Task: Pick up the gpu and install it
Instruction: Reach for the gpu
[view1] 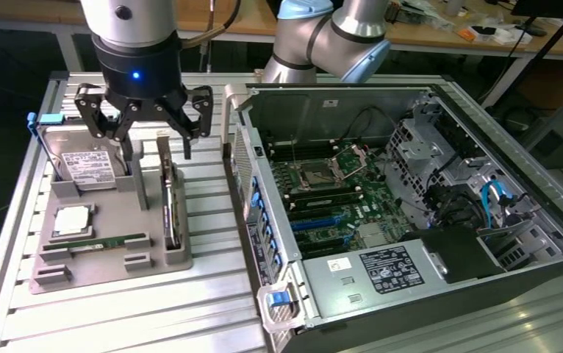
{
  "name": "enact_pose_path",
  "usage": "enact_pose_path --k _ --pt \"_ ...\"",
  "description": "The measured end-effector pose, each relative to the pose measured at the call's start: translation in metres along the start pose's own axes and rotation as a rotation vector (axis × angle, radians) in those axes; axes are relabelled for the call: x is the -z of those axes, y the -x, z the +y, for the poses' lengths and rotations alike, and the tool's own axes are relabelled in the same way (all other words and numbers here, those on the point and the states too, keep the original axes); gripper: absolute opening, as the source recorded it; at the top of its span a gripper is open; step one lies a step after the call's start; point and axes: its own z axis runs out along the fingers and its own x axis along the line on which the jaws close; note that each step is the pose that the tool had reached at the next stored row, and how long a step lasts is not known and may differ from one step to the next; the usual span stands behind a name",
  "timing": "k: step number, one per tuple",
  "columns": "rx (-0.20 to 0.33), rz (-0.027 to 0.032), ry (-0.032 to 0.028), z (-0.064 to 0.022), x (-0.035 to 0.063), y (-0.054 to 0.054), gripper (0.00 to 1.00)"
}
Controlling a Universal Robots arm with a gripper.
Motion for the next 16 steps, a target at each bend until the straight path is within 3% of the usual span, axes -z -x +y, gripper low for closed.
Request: enact_pose_path --k 12,14,16 --pt "0.0 -0.0001 0.0001 0.0003 0.0024 -0.0007 0.78" --pt "0.0 0.0 0.0004 0.0003 0.0024 -0.0009 0.7" --pt "0.0 0.0001 0.0009 0.0003 0.0025 -0.001 0.7"
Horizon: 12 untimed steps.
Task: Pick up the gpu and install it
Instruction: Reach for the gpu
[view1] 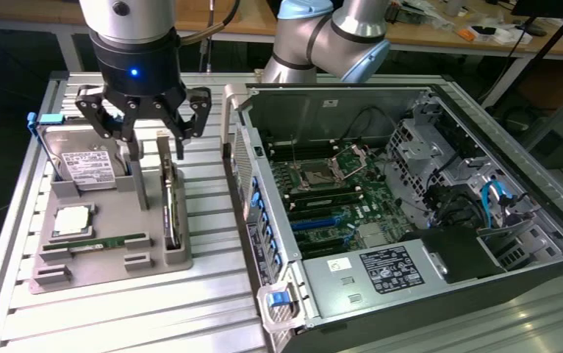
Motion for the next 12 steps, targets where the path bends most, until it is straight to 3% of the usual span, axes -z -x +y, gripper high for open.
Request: enact_pose_path --k 3,4,6,7,11,12 --pt "0.0 0.0 0.001 0.0 0.0 -0.0003 0.52" --pt "0.0 0.0 0.0013 0.0 0.0 -0.0003 0.52" --pt "0.0 0.0001 0.0019 0.0 0.0 -0.0005 0.4" --pt "0.0 0.0001 0.0022 0.0 0.0 -0.0006 0.4" --pt "0.0 0.0002 0.0035 -0.0001 0.0 -0.001 0.16" --pt "0.0 0.0002 0.0036 -0.0001 0.0 -0.0011 0.16"
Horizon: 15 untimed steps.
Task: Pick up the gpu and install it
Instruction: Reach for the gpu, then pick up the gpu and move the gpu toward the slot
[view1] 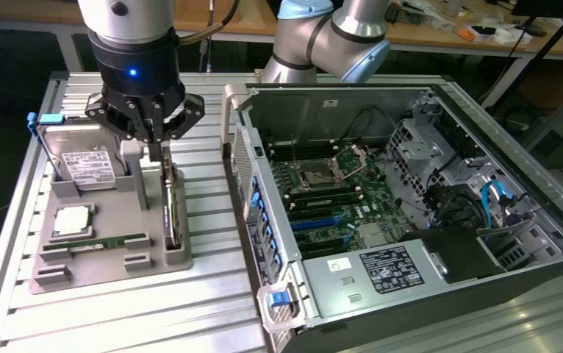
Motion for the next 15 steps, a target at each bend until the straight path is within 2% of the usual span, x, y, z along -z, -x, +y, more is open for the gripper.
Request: enact_pose_path --k 1,2,5,8,15 --pt "0.0 0.0 0.0001 0.0 0.0 0.0 0.16" --pt "0.0 0.0 0.0001 0.0 0.0 0.0 0.11" --pt "0.0 0.0003 -0.0001 0.0 0.001 -0.0001 0.11" --pt "0.0 0.0 0.0 0.0003 0.0071 0.0001 0.11" --pt "0.0 0.0 0.0 0.0003 0.0073 0.0001 0.11"
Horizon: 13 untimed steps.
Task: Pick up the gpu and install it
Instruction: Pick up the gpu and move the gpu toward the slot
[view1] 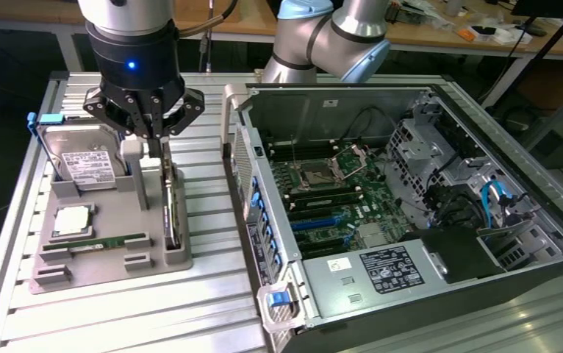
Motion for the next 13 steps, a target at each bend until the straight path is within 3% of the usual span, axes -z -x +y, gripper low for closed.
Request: enact_pose_path --k 8,12,13 --pt "0.0 0.0 0.0 -0.001 0.0 0.0001 0.11" --pt "0.0 -0.0001 0.0 -0.0013 0.0 0.0001 0.36" --pt "0.0 0.0 0.0 -0.0014 0.0 0.0001 0.36"
